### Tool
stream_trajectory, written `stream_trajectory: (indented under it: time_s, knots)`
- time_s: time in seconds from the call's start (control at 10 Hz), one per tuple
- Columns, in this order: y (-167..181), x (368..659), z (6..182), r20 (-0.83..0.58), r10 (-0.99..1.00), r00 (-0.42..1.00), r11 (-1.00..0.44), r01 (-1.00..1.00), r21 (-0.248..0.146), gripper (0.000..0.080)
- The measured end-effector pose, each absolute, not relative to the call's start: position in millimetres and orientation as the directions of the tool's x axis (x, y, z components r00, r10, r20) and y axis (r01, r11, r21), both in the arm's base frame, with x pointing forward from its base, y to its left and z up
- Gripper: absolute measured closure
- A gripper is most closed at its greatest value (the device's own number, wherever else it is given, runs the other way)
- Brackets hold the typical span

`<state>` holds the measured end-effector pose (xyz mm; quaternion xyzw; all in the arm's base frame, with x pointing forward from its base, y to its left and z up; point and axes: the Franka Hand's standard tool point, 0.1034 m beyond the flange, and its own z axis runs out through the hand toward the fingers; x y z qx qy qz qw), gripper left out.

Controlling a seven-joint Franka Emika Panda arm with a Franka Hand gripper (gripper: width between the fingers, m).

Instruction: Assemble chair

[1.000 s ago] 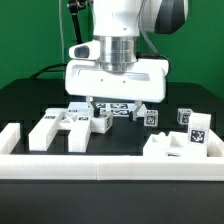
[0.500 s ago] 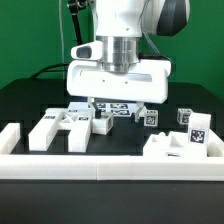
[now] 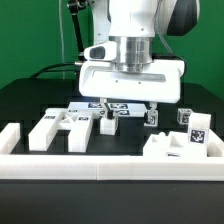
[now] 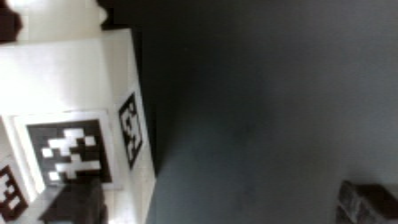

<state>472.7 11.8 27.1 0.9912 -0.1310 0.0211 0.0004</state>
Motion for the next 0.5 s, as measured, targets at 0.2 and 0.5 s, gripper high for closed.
stream_trajectory:
  time_s: [0.2,0.5]
  knots:
    - [11.3,472.7,27.1,0.042,-0.260,0.965,-0.966,-0.260,-0.005,0.0150]
    - [-13.2,476.3,59.7,0.007,-0.195,0.981,-0.980,-0.195,-0.029,0.0150]
